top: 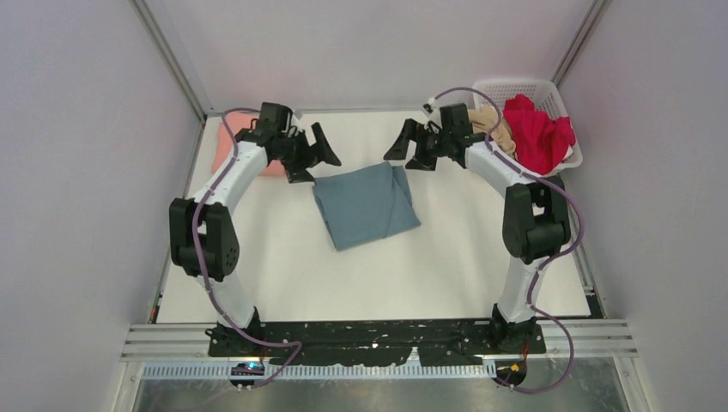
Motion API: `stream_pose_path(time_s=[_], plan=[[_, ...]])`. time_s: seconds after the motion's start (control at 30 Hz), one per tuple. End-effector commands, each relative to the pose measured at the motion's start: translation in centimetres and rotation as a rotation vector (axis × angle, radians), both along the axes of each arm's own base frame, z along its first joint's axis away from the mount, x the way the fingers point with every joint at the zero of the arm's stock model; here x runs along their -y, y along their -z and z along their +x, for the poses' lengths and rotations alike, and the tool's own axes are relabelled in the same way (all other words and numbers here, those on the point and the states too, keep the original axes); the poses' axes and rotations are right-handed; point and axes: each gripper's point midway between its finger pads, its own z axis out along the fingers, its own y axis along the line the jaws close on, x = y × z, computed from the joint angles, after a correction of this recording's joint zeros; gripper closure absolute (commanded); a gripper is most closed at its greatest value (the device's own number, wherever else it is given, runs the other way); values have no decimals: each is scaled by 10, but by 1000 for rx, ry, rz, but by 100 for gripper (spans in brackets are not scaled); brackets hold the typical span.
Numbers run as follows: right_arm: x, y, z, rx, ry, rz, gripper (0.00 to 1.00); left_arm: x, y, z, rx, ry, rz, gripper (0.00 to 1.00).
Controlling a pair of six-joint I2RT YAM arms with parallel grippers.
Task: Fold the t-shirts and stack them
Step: Fold the long partially folded tshirt into a neat square, then smooth out wrinkles on the folded tshirt
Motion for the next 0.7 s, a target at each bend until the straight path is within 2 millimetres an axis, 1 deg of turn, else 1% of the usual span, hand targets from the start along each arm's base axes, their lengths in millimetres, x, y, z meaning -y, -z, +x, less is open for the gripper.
stream_pose_path(time_s=[0.0,0.03,0.07,0.1,0.13,0.17,0.2,0.23,0.27,0.3,0.33,0.37,0.4,0.43,0.47,0.5,0.57,0.6,0.67], plan=[[-25,-28,-60,32,-173,153,4,71,-16,-74,32,326,-158,0],[-25,-15,-74,-5,-178,157,5,85,-12,-89,25,380,-195,0],[-26,-18,-79,10,-187,165,5,98,-7,-103,14,431,-236,0],[-26,-8,-88,-18,-192,163,5,108,-2,-114,3,471,-259,1],[-26,-4,-92,-40,-195,168,5,115,3,-121,-9,494,-275,1],[-25,7,-98,-80,-188,166,5,118,11,-126,-29,505,-280,0],[-25,13,-99,-99,-182,167,5,119,19,-129,-50,503,-276,0],[-23,26,-103,-132,-174,159,5,117,30,-130,-74,488,-266,0],[-20,33,-103,-145,-156,147,5,113,40,-129,-98,470,-249,0],[-17,46,-104,-171,-142,132,5,108,51,-128,-118,448,-228,0],[-10,55,-99,-180,-106,104,5,102,63,-129,-144,426,-208,0],[-5,68,-101,-219,-86,84,5,95,74,-129,-172,405,-192,0],[5,76,-96,-233,-45,65,5,88,84,-130,-199,382,-179,0],[14,91,-99,-270,-8,38,5,79,94,-131,-224,359,-168,0],[23,97,-98,-286,24,27,5,71,101,-132,-244,337,-161,0],[33,109,-103,-311,56,-6,5,61,108,-133,-263,307,-156,0],[48,120,-109,-339,86,-52,5,47,118,-140,-287,284,-151,0],[52,124,-114,-344,83,-67,5,42,119,-141,-284,278,-144,0],[55,131,-122,-367,76,-81,5,35,121,-144,-292,276,-117,0]])
